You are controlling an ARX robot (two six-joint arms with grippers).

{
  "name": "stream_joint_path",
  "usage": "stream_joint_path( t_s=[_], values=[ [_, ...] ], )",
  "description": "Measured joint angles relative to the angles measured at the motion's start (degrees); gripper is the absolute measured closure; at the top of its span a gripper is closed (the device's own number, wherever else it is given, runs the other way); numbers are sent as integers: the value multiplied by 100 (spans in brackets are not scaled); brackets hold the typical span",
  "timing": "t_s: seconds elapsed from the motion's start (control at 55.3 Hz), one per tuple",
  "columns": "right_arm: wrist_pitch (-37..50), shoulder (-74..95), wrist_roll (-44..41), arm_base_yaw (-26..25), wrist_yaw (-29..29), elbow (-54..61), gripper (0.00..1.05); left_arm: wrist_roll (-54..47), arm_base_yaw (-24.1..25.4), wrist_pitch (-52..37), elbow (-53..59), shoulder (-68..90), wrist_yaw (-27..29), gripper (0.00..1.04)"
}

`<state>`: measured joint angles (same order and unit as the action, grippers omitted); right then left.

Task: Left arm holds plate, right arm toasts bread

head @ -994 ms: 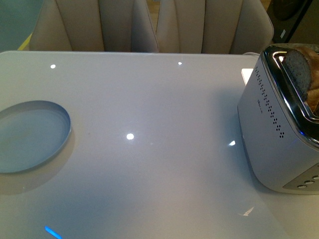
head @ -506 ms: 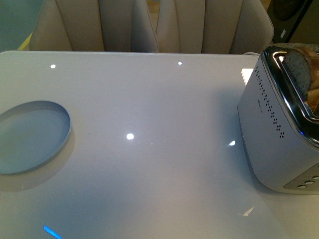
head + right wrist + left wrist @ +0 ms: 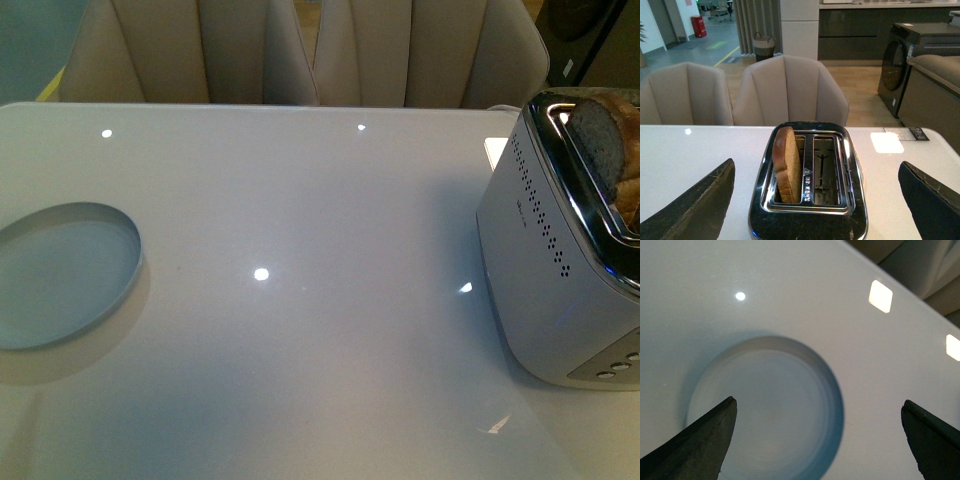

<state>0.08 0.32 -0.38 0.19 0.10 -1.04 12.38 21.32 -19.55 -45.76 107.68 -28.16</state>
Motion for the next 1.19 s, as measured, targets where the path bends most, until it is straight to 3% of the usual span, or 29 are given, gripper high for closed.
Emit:
stream_joint_path(
  t_s=[0.343, 0.488, 0.524, 0.56, 0.614, 0.723, 0.849, 0.994, 1.192],
  values=[
    [0, 0, 0, 0, 0, 0, 9, 857, -1287, 4, 332, -1803, 140, 7],
    [0, 0, 0, 0, 2, 0, 9, 907, -1403, 9, 334, -1910, 142, 7],
    [0, 0, 0, 0, 2, 0, 9, 761, -1440, -264, 424, -1864, 431, 9],
    [0, 0, 0, 0, 2, 0, 9, 383, -1521, -1318, 758, -1814, 1196, 16],
    [0, 0, 0, 0, 0, 0, 9, -83, -1585, -2514, 1259, -1799, 1884, 25],
    [0, 0, 0, 0, -2, 0, 9, -758, -1655, -3917, 2009, -2063, 2385, 43],
    [0, -2, 0, 0, 0, 0, 9, -1027, -1746, -4131, 2496, -2625, 2439, 64],
    [0, -2, 0, 0, -2, 0, 9, -1130, -2076, -4052, 3259, -3379, 2802, 102],
    [0, -2, 0, 0, 4, 0, 9, -1154, -2116, -4105, 3842, -3858, 2809, 102]
  ],
)
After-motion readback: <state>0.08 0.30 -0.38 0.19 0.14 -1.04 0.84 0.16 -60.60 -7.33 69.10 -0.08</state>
